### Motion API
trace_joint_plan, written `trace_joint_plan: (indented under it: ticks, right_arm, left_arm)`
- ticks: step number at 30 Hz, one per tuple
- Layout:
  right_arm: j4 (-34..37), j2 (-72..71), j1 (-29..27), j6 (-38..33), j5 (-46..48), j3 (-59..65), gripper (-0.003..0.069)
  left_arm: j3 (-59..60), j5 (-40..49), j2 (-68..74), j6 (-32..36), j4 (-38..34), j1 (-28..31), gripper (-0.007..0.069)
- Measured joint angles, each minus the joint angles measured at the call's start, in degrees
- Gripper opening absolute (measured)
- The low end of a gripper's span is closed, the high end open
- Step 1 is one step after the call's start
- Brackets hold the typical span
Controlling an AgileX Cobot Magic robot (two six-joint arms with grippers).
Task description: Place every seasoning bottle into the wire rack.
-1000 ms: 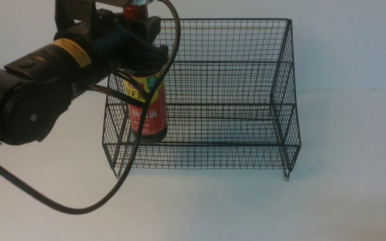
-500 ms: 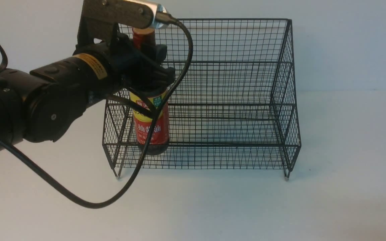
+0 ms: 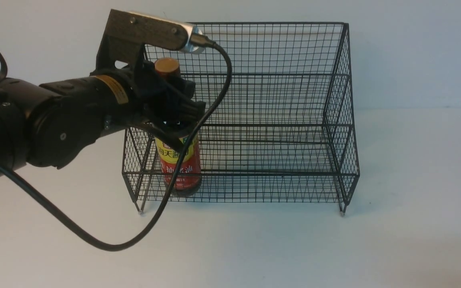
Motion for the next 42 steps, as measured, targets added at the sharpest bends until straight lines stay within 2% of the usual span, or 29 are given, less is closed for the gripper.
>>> trace_joint_plan:
  ticks: [7,10,12,15,18,28,36,41,42]
  right_arm:
    - [0.0,0.0,0.0,0.0,0.0,0.0,-0.0015]
    - [0.0,0.0,0.0,0.0,0.0,0.0,-0.0015]
    - [0.0,0.0,0.0,0.0,0.0,0.0,-0.0015]
    - [0.0,0.0,0.0,0.0,0.0,0.0,-0.0015]
    - [0.0,0.0,0.0,0.0,0.0,0.0,-0.0015]
    - [0.0,0.0,0.0,0.0,0.0,0.0,-0.0015]
    - [0.0,0.0,0.0,0.0,0.0,0.0,-0.0015]
    - [0.0,0.0,0.0,0.0,0.0,0.0,-0.0015]
    - [0.0,0.0,0.0,-0.1,0.0,0.0,-0.0015]
  left_arm:
    - [0.0,0.0,0.0,0.0,0.0,0.0,0.0262]
    - [0.0,-0.1,0.0,-0.3,0.0,0.0,0.0286]
    - [-0.2,-1.5,0.5,-0.5,-0.1,0.0,0.0341]
    - [-0.3,-2.7,1.6,-0.5,-0.2,0.0,0.0382]
    - [-0.3,-4.1,2.8,-0.5,-0.2,0.0,0.0398]
    - [-0.3,-3.4,1.3,0.1,-0.2,0.0,0.0398]
    - [-0.3,3.6,-11.0,2.7,-0.2,0.6,0.0404]
    - [-0.3,9.6,-19.2,2.7,-0.1,0.7,0.0349]
    - [-0.3,12.8,-22.5,2.7,0.1,0.7,0.0304]
